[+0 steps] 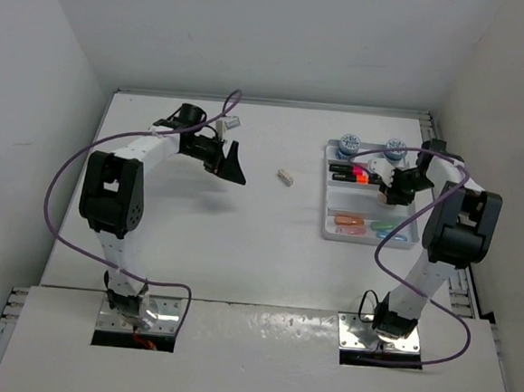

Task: Sort the stationery into containers
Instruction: Place the stapler in the storage box.

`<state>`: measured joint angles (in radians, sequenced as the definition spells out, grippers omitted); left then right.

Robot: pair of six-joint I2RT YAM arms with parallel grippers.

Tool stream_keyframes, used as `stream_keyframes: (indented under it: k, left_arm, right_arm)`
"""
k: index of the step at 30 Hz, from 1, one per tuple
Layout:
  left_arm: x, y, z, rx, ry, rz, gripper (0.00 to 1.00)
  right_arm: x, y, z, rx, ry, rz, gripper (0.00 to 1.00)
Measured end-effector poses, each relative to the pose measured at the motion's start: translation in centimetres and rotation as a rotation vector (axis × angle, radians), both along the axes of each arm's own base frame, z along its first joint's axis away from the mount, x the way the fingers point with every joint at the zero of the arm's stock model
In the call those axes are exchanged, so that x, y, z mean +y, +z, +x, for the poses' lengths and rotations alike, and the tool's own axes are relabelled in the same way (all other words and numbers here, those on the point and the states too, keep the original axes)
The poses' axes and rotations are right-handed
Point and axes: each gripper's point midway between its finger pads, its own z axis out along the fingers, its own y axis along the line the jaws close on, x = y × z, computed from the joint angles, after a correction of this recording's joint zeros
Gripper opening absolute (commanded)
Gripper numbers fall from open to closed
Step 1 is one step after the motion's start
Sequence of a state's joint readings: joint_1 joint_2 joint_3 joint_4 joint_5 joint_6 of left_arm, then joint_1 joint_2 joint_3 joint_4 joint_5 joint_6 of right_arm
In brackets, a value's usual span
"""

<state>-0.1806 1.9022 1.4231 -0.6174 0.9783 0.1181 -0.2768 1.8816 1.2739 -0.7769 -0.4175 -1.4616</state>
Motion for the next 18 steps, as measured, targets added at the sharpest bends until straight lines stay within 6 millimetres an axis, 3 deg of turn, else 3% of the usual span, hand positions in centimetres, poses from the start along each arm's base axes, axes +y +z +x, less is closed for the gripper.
stream_keyframes:
  k: [2, 3, 7, 14, 18]
  left_arm:
    - [0.0, -0.5, 0.9, -0.038, 0.022, 0.047, 1.00]
    - [0.0, -0.8, 1.3, -0.054, 0.032, 0.073, 1.00]
    - [-1.4, -1.6, 2.8, -0.155, 0.061, 0.181, 1.00]
    - [-5.5, -1.1, 4.4, -0.388, 0.121, 0.267, 1.00]
    - [-8.2, -0.4, 5.4, -0.468, 0.132, 0.259, 1.00]
  right_arm:
    - [-0.4, -0.3, 0.0, 0.001, -0.011, -0.003, 0.26]
    - [-0.5, -0.4, 0.1, 0.001, -0.015, -0.004, 0.39]
    - [-1.2, -0.8, 0.0, 0.008, -0.047, -0.008, 0.56]
    - [-1.0, -0.7, -0.3, 0.019, -0.095, 0.015, 0.57]
    - [0.4, 1.8, 0.1, 0.001, -0.178, 0.096, 0.58]
